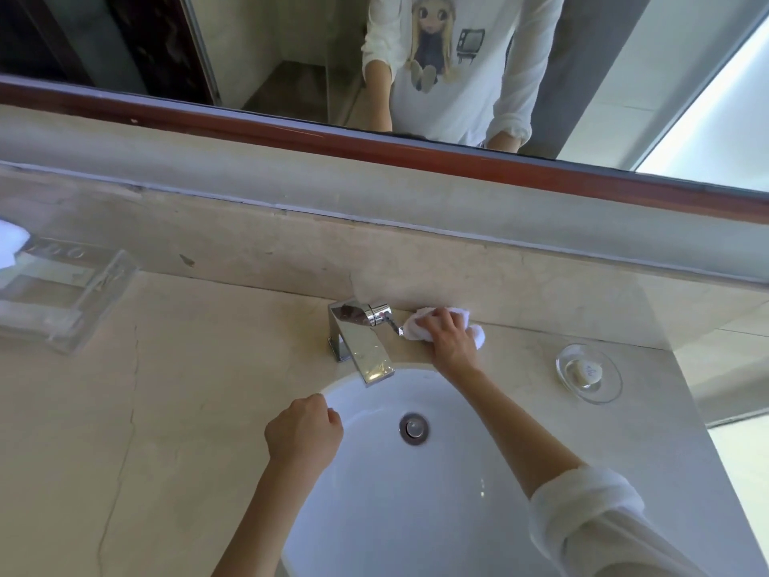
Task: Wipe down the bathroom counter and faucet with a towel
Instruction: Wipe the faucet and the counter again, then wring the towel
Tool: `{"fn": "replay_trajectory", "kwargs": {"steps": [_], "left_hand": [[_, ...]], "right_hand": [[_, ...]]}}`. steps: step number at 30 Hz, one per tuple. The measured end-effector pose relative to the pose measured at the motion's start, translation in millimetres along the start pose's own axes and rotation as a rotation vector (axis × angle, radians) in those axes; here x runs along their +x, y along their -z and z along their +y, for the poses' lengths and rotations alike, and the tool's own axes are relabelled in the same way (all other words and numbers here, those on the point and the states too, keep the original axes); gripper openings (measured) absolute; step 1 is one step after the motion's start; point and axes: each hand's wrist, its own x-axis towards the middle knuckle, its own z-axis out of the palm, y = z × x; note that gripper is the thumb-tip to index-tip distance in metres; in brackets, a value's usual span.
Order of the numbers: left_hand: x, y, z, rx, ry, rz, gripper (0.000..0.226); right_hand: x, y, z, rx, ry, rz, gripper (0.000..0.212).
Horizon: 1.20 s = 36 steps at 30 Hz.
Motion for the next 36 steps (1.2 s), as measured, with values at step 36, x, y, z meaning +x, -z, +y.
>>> {"fn": "replay_trajectory", "kwargs": {"steps": [36], "left_hand": [[2,25,-103,-0.12,0.114,0.08,0.025]], "right_hand": [[-20,-85,-249,-0.067,-0.039,0.087,0.034]]}}
